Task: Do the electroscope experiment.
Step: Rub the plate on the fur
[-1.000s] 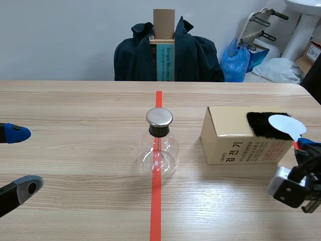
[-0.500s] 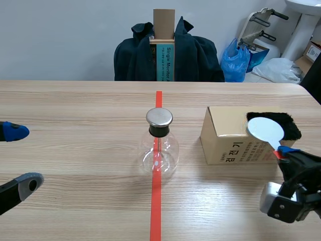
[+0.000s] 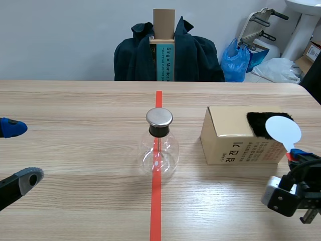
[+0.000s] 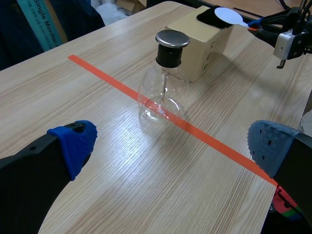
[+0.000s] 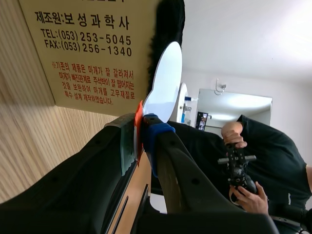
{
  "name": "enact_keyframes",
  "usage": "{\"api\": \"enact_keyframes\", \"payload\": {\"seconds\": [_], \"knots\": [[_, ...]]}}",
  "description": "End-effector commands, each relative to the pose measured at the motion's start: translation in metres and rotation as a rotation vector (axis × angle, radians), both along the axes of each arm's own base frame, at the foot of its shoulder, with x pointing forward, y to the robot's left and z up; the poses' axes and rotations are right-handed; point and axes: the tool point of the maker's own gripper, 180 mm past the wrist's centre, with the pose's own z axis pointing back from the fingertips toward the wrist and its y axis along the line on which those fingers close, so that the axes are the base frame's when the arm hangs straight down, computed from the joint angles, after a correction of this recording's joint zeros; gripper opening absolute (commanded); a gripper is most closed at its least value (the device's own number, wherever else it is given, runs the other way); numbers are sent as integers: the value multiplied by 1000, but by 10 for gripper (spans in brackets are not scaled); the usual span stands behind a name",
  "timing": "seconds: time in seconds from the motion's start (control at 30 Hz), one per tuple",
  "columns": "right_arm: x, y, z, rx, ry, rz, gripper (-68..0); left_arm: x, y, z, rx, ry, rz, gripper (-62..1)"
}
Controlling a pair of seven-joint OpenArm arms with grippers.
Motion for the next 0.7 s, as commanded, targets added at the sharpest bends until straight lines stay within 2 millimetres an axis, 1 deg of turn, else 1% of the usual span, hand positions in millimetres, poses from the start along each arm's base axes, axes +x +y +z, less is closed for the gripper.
{"api": "enact_keyframes", "payload": {"seconds": [0.0,0.07,0.1,0.13,0.23,0.27,0.3,0.43,0.47,0.5,0.6,0.63,0.67], "knots": [[2,10,6,2,-16,77,-669,3,-4,10,-40,-25,-1,14],[-2,26,3,17,-6,145,-669,2,-4,9,-36,-25,-3,14],[-2,29,3,16,-8,144,-669,3,-4,9,-34,-25,-3,14],[-1,24,4,10,-19,115,-669,3,-3,9,-27,-28,2,14],[4,-1,8,-21,-39,-11,-669,5,-2,9,-23,-37,13,14],[5,-5,9,-27,-42,-21,-669,5,-2,9,-22,-38,15,14],[5,-4,9,-28,-41,-10,-669,5,-2,9,-23,-38,15,14],[-2,31,6,10,-30,163,-669,5,-2,9,-25,-38,17,14],[-3,35,5,8,-27,177,-669,5,-2,9,-24,-38,16,14],[-1,33,6,3,-30,162,-669,5,-2,9,-25,-38,16,14],[5,4,9,-29,-46,11,-669,5,-2,9,-24,-37,16,14],[6,0,9,-34,-46,-1,-669,5,-2,8,-23,-36,16,14],[6,1,9,-35,-46,13,-669,5,-2,8,-21,-35,16,14]]}}
